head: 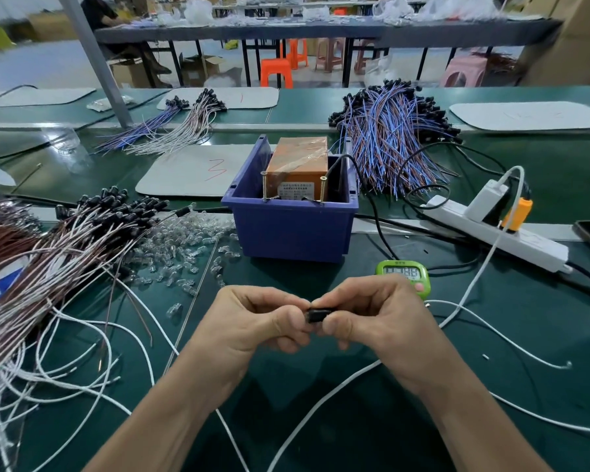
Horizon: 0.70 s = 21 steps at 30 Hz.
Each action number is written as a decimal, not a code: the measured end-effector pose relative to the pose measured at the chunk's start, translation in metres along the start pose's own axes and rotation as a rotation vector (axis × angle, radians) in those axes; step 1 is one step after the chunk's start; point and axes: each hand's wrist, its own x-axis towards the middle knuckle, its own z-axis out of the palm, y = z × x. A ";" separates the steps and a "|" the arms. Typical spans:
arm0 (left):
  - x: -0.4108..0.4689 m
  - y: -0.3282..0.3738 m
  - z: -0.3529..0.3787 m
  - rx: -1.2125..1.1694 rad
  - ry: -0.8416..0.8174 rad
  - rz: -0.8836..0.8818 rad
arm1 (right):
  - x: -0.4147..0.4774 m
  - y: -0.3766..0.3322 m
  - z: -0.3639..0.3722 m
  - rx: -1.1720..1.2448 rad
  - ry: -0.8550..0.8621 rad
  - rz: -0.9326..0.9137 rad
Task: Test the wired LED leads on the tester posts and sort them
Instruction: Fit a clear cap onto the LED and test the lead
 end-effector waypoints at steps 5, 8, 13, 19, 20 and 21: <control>0.002 -0.005 0.001 -0.029 -0.004 -0.033 | -0.001 0.002 -0.002 -0.002 -0.013 0.006; 0.002 -0.007 -0.001 -0.029 -0.011 -0.033 | -0.001 0.003 0.001 0.027 -0.014 0.017; 0.002 -0.008 -0.002 -0.037 -0.021 -0.041 | -0.002 0.004 0.005 0.060 -0.012 0.028; 0.003 -0.010 -0.003 -0.039 -0.010 -0.025 | -0.002 0.005 0.009 0.106 -0.019 0.040; 0.003 -0.011 -0.003 -0.038 -0.003 -0.019 | -0.001 0.005 0.009 0.114 -0.012 0.037; 0.004 -0.010 -0.002 -0.035 0.002 -0.013 | -0.001 0.004 0.010 0.119 -0.002 0.033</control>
